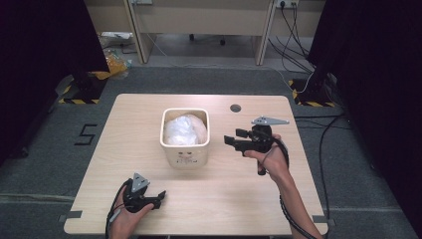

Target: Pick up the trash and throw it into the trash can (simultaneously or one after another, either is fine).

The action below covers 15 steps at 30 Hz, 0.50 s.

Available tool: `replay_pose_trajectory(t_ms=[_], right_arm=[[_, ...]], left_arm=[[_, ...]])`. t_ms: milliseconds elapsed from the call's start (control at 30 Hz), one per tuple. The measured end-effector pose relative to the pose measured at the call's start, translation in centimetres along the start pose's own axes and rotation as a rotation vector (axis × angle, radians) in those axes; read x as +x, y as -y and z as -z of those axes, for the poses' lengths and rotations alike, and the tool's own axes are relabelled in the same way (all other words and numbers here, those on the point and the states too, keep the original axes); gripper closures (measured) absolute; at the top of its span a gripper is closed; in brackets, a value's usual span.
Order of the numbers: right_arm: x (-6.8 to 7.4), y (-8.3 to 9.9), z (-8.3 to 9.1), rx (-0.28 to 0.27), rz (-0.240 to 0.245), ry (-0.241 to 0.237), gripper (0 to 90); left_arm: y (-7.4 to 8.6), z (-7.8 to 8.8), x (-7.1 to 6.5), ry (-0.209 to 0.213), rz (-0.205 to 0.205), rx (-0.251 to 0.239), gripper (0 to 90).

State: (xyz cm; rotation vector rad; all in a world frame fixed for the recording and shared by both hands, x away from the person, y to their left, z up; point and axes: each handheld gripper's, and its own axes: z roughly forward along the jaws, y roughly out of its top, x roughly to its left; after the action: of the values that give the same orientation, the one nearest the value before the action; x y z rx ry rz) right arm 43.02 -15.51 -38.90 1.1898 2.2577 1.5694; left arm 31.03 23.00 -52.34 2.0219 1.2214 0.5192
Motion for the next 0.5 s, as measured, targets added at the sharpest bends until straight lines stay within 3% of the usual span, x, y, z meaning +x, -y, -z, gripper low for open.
replay_pose_trajectory(t_ms=[500], right_arm=[[0.5,3.6,-0.1,-0.021,0.029,0.002,34.6]], left_arm=[[0.0,0.0,0.0,-0.001,0.0,0.0,15.3]])
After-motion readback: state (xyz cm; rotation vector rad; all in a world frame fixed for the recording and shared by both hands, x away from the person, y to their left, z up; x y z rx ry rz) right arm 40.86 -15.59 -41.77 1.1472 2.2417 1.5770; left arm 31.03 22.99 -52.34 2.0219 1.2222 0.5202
